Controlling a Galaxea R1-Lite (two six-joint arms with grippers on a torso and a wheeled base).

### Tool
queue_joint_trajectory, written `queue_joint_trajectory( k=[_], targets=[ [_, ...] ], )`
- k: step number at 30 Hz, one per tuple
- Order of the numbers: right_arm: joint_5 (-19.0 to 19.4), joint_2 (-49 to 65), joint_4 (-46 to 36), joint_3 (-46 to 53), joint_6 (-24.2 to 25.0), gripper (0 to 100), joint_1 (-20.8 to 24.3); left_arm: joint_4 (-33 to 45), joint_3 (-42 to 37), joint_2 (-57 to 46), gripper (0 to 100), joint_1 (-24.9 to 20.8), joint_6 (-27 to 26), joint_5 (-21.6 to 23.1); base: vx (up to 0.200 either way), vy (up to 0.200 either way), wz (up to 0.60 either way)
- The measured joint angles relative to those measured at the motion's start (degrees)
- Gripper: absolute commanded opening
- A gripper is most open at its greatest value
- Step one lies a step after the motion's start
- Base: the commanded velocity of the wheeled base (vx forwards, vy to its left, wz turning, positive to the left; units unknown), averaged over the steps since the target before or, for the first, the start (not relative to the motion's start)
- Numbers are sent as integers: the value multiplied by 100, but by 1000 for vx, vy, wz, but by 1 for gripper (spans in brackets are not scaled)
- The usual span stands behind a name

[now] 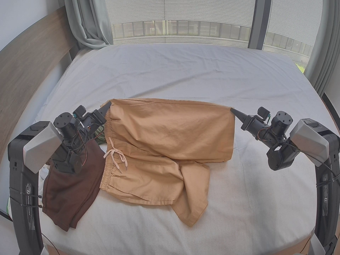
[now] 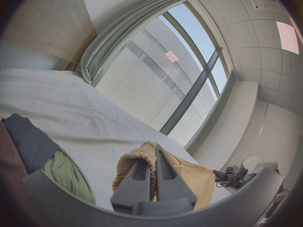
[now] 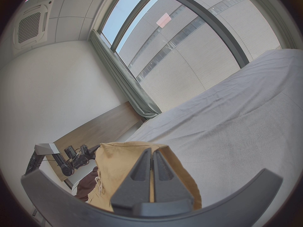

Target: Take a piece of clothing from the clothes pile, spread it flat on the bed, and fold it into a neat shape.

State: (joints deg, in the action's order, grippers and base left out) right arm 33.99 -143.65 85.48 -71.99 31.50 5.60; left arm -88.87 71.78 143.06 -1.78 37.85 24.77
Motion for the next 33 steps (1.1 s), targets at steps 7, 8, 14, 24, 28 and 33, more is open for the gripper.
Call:
queue_joint_trajectory(
  k=[7,8,14,24,28,33],
  targets=[
    [-22,-21,-22,-28,-9,0,-4,18,234,140,100,-6,11,-17,0,0,0],
    [-24,-30,-22,-37,-9,0,-4,18,267,165,100,-11,22,-15,0,0,0],
    [-35,-127,-13,-158,-27,100,-20,27,380,223,100,-76,216,-26,0,0,0],
    [-161,-180,55,-179,-137,100,-22,402,453,251,100,-157,246,-44,0,0,0],
    [-165,-113,123,116,-261,100,13,675,451,256,100,-169,238,-123,0,0,0],
    [-189,82,240,840,-536,100,129,941,466,256,100,-122,169,-414,0,0,0]
  ],
)
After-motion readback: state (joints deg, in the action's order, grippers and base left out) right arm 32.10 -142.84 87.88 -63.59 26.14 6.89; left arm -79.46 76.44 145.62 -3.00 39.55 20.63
